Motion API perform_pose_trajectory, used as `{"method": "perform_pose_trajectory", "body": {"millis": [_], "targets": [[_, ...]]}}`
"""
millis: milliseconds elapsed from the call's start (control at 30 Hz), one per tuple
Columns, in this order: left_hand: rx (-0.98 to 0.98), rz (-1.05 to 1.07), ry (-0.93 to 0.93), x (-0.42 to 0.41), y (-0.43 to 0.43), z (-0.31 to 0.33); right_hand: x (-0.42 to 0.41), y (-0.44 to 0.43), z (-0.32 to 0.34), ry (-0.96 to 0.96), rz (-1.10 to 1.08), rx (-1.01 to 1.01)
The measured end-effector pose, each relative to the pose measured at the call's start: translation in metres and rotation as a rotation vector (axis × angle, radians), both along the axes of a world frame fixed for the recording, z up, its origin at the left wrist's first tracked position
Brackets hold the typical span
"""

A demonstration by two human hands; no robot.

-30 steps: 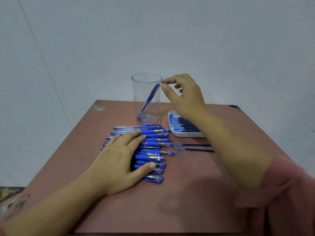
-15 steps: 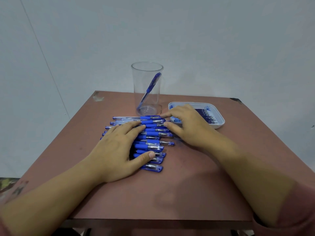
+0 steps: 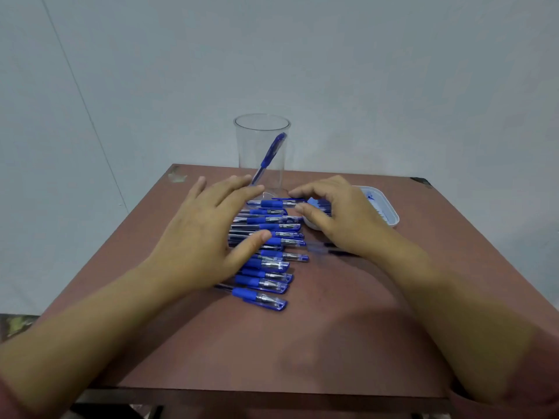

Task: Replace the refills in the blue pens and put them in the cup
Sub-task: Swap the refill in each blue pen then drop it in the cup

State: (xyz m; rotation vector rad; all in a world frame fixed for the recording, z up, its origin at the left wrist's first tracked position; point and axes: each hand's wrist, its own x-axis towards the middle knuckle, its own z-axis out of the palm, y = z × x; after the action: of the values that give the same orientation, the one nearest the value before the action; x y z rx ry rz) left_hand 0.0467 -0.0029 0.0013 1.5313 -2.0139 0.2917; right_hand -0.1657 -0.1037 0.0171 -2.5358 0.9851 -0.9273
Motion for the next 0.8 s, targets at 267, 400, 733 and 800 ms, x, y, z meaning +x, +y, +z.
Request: {"method": "perform_pose_trajectory", "body": {"millis": [267, 400, 733, 800], "targets": [[-0.027, -0.206, -0.076, -0.018, -0.028, 0.008, -0.037, 0.016, 0.005, -0.085, 0.071, 0.253], [-0.068, -0.237, -0.081, -0.023, -0.032, -0.009, -0.038, 0.015, -0.010, -0.194, 0.069, 0.418], [0.113, -0.197, 0.145, -0.014, -0.033, -0.012, -0.024, 0.014, -0.015, -0.292, 0.112, 0.352], [0.155, -0.196, 0.185, -0.015, -0.033, -0.010, -0.023, 0.014, -0.015, -0.274, 0.088, 0.299]]}}
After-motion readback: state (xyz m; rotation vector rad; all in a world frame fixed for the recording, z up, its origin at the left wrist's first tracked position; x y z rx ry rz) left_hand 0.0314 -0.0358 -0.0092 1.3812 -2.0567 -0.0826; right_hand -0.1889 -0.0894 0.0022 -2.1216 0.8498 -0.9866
